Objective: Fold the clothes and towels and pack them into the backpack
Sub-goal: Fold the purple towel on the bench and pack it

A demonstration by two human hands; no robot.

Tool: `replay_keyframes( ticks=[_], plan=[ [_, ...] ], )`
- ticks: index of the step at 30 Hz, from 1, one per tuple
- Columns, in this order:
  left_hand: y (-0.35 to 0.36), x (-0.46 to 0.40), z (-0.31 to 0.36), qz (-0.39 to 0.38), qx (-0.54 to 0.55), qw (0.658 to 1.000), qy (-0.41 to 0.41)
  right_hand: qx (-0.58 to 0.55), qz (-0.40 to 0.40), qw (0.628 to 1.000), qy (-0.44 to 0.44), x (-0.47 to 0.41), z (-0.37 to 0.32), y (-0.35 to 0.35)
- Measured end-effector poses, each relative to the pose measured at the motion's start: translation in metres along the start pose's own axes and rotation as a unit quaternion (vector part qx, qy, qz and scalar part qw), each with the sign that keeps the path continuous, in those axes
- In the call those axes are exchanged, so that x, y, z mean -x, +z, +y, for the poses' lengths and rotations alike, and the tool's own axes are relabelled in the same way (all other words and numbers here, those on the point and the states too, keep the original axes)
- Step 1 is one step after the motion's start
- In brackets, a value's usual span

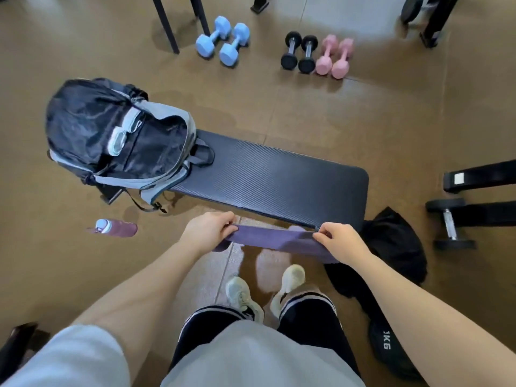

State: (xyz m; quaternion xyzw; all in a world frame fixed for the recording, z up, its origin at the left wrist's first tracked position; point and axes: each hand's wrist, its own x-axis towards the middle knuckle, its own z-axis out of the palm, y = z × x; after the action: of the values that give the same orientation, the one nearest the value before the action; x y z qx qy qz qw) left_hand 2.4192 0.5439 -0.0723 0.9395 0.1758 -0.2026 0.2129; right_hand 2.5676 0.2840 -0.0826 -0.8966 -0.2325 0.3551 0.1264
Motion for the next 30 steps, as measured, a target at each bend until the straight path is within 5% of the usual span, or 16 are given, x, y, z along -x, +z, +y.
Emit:
replay_keyframes(
  ticks=[5, 12, 23, 27, 30],
  plan=[
    [-0.007, -0.063, -0.024, 0.011, 0.000, 0.999, -0.052, 0.004, -0.014, 1.000, 0.009, -0.074, -0.018, -0.020],
    [-0.008, -0.207, -0.062, 0.026, 0.032, 0.969, -0.244, 0.007, -0.055, 0.998, 0.006, -0.227, -0.024, -0.027],
    [0.042, -0.368, -0.108, 0.086, 0.051, 0.947, -0.307, -0.088, 0.096, 0.990, 0.044, -0.382, -0.005, 0.020],
    [0.061, -0.368, -0.104, 0.158, 0.055, 0.957, -0.238, -0.138, 0.112, 0.981, 0.082, -0.371, 0.010, 0.020],
    [0.085, -0.338, -0.076, 0.129, 0.071, 0.981, -0.127, -0.110, 0.076, 0.982, 0.133, -0.325, 0.029, 0.019]
  ],
)
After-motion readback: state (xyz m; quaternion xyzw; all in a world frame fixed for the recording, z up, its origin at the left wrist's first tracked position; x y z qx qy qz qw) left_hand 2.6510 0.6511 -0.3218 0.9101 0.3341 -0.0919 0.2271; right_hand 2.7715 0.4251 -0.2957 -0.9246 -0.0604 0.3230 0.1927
